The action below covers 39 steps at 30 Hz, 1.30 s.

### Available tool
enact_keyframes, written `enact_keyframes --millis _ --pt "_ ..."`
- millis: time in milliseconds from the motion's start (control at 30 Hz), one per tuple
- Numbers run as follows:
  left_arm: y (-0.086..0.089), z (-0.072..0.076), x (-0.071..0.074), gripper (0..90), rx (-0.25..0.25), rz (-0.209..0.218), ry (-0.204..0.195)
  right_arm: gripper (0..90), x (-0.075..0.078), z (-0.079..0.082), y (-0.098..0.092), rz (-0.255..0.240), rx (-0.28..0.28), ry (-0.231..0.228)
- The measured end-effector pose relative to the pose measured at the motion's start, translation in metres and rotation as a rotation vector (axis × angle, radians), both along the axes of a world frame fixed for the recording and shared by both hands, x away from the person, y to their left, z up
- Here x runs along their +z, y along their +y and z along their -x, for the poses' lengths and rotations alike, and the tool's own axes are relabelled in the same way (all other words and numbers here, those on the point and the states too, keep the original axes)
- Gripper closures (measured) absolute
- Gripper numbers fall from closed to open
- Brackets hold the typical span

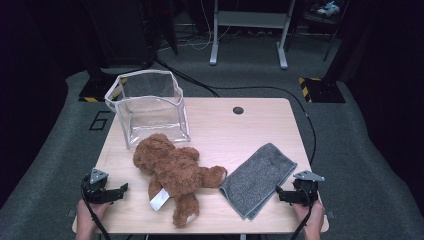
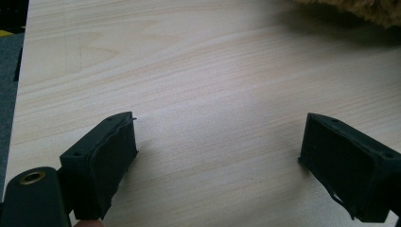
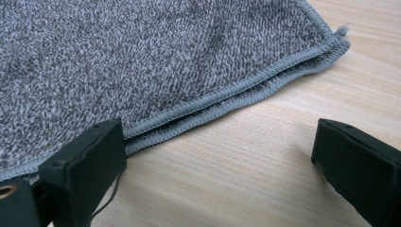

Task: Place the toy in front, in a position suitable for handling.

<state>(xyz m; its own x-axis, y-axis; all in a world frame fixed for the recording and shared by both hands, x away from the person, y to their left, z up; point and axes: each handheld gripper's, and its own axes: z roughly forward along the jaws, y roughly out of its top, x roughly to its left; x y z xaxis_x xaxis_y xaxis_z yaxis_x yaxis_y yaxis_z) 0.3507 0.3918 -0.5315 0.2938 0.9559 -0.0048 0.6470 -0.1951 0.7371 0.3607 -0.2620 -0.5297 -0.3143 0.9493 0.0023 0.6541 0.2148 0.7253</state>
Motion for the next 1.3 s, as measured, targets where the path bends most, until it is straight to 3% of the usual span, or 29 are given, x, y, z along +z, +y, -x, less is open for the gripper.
enact_keyframes --millis 1300 --pt "-0.0008 0.0002 -0.0007 10.8 -0.001 0.000 -0.013 3.3 0.0002 0.0000 -0.0001 0.000 0.000 0.002"
